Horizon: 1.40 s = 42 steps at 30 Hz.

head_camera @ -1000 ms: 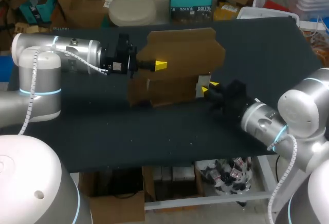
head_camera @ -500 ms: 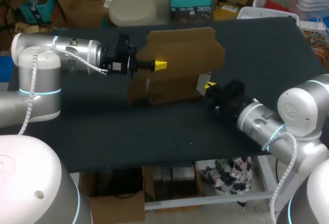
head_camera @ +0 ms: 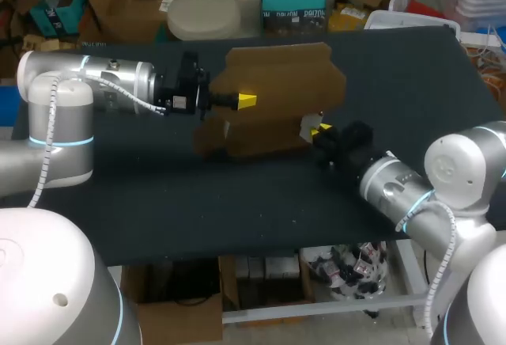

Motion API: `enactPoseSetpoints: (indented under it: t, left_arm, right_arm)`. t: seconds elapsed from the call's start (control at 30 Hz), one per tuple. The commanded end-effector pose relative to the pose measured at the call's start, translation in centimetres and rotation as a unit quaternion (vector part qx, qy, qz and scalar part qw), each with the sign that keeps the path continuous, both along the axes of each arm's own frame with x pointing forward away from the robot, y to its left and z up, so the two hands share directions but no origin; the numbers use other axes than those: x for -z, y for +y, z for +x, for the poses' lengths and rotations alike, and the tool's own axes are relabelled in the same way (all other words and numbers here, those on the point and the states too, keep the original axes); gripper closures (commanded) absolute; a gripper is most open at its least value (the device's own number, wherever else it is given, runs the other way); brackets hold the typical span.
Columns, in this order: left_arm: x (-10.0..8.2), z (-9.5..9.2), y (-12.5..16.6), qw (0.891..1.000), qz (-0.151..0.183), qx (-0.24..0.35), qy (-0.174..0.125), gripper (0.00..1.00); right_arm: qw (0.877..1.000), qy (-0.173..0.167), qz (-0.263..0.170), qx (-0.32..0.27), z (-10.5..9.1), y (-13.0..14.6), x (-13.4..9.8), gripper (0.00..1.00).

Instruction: Assemble the packaging by folding the flat box into shape, placing the metal phone stand inside, and closing the box properly

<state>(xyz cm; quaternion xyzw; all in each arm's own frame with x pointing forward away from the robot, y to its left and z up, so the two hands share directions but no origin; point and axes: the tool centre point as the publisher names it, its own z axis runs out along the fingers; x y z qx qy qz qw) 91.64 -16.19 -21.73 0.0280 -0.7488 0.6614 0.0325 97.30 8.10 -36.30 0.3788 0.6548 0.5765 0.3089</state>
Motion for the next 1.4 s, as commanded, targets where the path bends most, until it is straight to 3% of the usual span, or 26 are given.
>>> enactPoseSetpoints:
  t: [0.03, 0.17, 0.33, 0.4, 0.73, 1.0, 1.03, 1.07, 1.13, 1.17, 1.2, 1.23, 1.4]
  left_arm:
    - [0.2, 0.0, -0.1, 1.0, -0.001, 0.002, 0.001, 1.0]
    - [0.2, 0.0, -0.1, 1.0, -0.001, 0.002, 0.001, 1.0]
    - [0.2, 0.0, -0.1, 1.0, -0.001, 0.002, 0.001, 1.0]
    - [0.2, 0.0, -0.1, 1.0, -0.001, 0.002, 0.001, 1.0]
    - [0.2, 0.0, -0.1, 1.0, -0.001, 0.002, 0.001, 1.0]
    - [0.4, -0.2, -0.3, 1.0, 0.012, 0.001, -0.009, 1.0]
    - [0.4, -0.2, -0.3, 1.0, 0.012, 0.0, -0.009, 0.94]
    - [0.5, -0.2, -0.3, 1.0, 0.012, 0.0, -0.01, 0.72]
    - [0.6, -0.2, -0.2, 1.0, 0.013, -0.003, -0.015, 0.47]
    - [0.6, -0.2, -0.2, 1.0, 0.012, -0.003, -0.016, 0.22]
    - [0.6, -0.3, -0.2, 1.0, 0.013, -0.004, -0.018, 0.04]
    - [0.6, -0.3, -0.2, 1.0, 0.015, -0.005, -0.021, 0.0]
    - [0.8, -0.6, -0.1, 0.999, 0.019, -0.01, -0.024, 0.0]
  right_arm:
    - [1.0, -0.004, -0.006, 0.011, -0.1, 0.5, -0.2, 0.74]
    - [1.0, -0.006, -0.009, 0.014, -0.2, 0.6, -0.4, 0.73]
    - [1.0, -0.007, -0.011, 0.015, -0.1, 0.7, -0.6, 0.88]
    - [1.0, -0.007, -0.011, 0.016, 0.0, 0.7, -0.6, 0.99]
    - [1.0, -0.002, -0.019, 0.024, -0.2, 0.6, -0.6, 1.0]
    - [0.999, 0.021, -0.027, 0.017, -0.5, 0.1, -1.1, 1.0]
    - [0.999, 0.028, -0.031, 0.016, -0.5, 0.0, -1.2, 1.0]
    - [0.999, 0.033, -0.03, 0.012, -0.5, -0.1, -1.2, 1.0]
    - [0.998, 0.047, -0.033, 0.007, -0.5, -0.4, -1.4, 1.0]
    - [0.998, 0.049, -0.035, 0.008, -0.5, -0.4, -1.4, 1.0]
    - [0.998, 0.054, -0.032, 0.002, -0.6, -0.6, -1.5, 1.0]
    - [0.997, 0.059, -0.039, 0.002, -0.6, -0.6, -1.5, 1.0]
    - [0.996, 0.076, -0.047, -0.005, -0.8, -1.0, -1.9, 1.0]
